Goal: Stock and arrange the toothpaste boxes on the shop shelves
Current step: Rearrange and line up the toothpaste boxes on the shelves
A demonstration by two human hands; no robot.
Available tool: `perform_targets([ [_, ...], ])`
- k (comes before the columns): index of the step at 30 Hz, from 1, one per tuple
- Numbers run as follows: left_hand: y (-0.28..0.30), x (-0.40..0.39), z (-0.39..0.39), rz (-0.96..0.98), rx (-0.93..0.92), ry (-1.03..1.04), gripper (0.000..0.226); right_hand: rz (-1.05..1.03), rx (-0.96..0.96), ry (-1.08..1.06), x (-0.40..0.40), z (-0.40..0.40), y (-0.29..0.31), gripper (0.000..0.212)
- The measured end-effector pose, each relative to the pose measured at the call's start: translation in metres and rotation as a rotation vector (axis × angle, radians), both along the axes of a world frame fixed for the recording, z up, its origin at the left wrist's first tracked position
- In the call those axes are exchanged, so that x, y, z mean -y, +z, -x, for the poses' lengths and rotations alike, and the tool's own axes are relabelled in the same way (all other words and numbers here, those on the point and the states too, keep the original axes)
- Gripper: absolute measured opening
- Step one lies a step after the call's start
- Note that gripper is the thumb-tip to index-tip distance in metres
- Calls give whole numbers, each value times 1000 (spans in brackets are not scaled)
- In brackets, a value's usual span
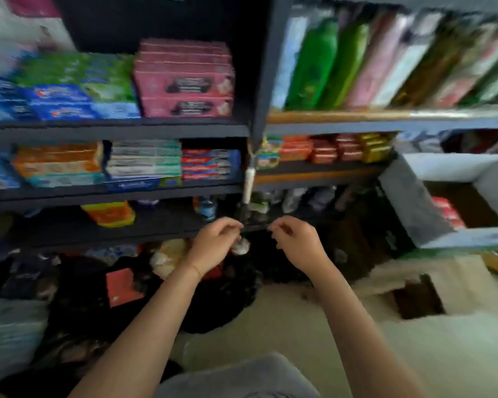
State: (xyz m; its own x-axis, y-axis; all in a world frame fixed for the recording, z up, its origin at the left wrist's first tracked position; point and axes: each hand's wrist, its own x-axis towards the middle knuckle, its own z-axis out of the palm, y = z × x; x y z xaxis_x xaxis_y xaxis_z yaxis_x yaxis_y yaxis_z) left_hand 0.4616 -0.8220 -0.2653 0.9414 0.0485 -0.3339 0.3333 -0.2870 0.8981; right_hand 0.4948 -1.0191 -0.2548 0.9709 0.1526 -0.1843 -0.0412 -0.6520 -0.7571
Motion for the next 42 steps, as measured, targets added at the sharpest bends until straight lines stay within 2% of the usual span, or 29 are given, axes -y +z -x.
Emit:
perform_targets([
  [3,23,85,-15,-37,14,-155,19,-33,41,-123,82,2,13,14],
  [7,40,163,-44,-89,16,-204,19,-51,82,-182,155,-12,29,14],
  [11,31,224,-83,-122,14,-269,19,-68,115,-194,210,-46,26,12],
  [19,-12,354,-189,-42,0,-328,15,75,97,-284,332,-120,10,22],
  [23,-15,413,-225,-92,59,-358,22,212,120,-382,400,-160,7,25],
  [26,-18,445,-240,-158,82,-368,28,394,79,-238,435,-194,-6,46],
  [28,-22,463,-249,-191,68,-349,32,528,-50,-47,448,-218,-15,67],
  [30,-25,478,-254,-233,38,-284,35,567,-178,109,453,-236,-27,75],
  [33,-29,497,-252,-304,7,-126,37,610,-225,268,456,-245,-46,67],
  [36,-27,513,-244,-349,-13,-1,41,625,-112,328,458,-237,-56,51],
  [40,-23,533,-232,-375,-44,132,47,515,-14,362,468,-235,-59,29],
  [42,-20,545,-225,-474,-22,179,47,457,-12,384,476,-243,-53,23],
])
